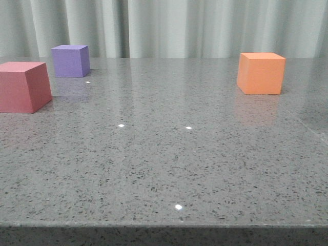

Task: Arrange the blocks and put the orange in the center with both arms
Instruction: 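Lower the open right gripper over the orange cube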

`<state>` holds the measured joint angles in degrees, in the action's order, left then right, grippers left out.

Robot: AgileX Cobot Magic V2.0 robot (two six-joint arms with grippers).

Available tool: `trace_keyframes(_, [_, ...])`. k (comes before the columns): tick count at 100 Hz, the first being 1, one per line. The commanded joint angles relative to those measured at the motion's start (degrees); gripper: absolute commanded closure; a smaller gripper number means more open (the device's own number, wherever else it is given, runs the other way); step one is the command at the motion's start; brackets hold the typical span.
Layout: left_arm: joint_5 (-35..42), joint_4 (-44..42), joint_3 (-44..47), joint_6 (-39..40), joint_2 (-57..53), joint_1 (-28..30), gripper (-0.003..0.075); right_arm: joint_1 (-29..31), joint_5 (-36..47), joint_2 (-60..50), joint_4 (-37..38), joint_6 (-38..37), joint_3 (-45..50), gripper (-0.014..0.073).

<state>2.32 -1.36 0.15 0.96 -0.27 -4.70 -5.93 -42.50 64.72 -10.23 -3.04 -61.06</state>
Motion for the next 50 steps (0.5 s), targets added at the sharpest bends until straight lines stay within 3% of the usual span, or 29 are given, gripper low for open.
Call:
trace_keyframes(1, [4.61, 0.22, 2.42, 0.37, -1.82, -0.34, 0.0739, -2.02, 2.46, 3.73, -0.28, 0.19, -5.72, -0.0043])
trace_keyframes(50, [4.61, 0.22, 2.42, 0.37, -1.82, -0.34, 0.0739, -8.24, -1.75, 29.12, 17.70, -10.93, -27.35, -0.0043])
